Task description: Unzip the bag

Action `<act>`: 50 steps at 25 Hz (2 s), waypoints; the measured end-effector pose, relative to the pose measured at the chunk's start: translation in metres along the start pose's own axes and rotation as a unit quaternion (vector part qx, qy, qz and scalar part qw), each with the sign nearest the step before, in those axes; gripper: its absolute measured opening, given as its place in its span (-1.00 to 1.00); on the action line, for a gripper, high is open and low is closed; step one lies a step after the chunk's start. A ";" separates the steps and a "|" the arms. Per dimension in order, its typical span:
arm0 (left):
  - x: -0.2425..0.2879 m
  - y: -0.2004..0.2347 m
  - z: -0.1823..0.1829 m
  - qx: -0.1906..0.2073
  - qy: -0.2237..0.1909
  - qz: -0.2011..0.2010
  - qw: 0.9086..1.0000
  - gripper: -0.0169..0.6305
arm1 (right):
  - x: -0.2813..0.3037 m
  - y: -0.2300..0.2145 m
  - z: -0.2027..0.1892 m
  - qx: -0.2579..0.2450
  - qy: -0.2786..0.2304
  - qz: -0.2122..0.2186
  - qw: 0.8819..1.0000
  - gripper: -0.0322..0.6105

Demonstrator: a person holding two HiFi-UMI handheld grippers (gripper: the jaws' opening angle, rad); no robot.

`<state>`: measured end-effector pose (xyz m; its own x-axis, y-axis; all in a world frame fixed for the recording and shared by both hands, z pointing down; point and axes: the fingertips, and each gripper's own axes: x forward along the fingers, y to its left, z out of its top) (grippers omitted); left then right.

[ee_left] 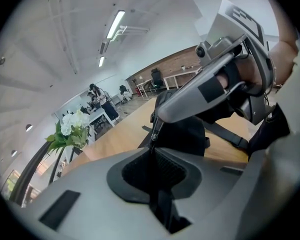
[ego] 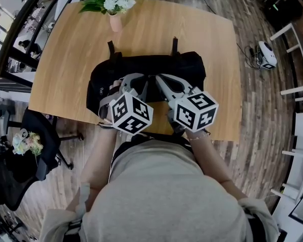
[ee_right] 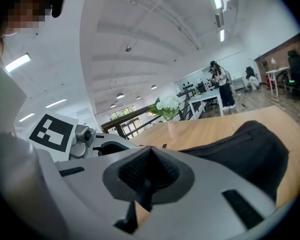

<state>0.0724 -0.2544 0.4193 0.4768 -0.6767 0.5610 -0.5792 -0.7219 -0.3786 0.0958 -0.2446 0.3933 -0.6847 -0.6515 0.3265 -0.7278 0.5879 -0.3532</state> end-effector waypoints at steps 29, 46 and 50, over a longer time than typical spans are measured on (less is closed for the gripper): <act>0.005 -0.005 -0.009 0.005 0.016 -0.006 1.000 -0.81 | -0.011 -0.032 -0.009 0.038 0.004 -0.004 0.999 -0.87; 0.006 0.003 -0.010 -0.032 0.011 0.017 0.999 -0.82 | -0.051 -0.089 0.010 0.061 -0.036 -0.067 0.995 -0.87; 0.004 0.004 -0.011 -0.050 0.007 0.013 0.999 -0.82 | -0.061 -0.099 0.015 0.061 -0.045 -0.082 0.994 -0.87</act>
<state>0.0651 -0.2586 0.4279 0.4513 -0.6930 0.5622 -0.6555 -0.6849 -0.3181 0.2104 -0.2704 0.3949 -0.5476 -0.7772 0.3101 -0.8153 0.4122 -0.4066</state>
